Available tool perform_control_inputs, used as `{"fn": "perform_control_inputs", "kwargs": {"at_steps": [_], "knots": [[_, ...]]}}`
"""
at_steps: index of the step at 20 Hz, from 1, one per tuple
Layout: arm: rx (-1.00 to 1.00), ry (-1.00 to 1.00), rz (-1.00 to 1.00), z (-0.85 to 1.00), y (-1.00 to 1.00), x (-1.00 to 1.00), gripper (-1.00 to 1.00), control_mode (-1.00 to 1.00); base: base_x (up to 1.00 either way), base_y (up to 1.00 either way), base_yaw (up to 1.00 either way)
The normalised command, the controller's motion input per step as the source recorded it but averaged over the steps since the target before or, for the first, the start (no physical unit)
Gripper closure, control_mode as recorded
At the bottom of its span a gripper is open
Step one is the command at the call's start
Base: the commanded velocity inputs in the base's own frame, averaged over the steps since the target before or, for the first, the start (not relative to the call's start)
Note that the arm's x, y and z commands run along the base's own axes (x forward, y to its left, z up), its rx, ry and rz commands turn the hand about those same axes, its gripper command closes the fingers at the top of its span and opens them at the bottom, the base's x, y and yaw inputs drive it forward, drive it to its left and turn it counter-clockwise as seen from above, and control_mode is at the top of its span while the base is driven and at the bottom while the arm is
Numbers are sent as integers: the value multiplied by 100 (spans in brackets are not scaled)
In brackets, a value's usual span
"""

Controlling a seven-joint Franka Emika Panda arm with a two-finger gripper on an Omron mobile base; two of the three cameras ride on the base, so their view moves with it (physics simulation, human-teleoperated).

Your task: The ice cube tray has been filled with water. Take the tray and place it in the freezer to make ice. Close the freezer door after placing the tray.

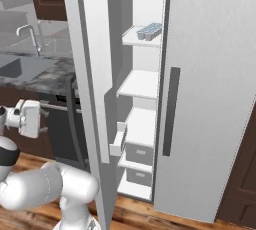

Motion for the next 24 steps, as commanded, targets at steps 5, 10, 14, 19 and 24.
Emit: {"fn": "perform_control_inputs", "kwargs": {"at_steps": [5, 10, 14, 19, 24], "knots": [[-6, 0, 0, -11, 0, 10, -100, -100, 0, 0, 0], [0, 0, 0, -6, 0, 19, -100, -100, 0, 0, 0], [0, 1, 0, -8, 0, 28, -100, -100, 0, 0, 0], [0, 1, 0, -13, 0, 33, -100, -100, 0, 0, 0], [-2, 2, 0, -20, 0, 35, -100, -100, 0, 0, 0]]}}
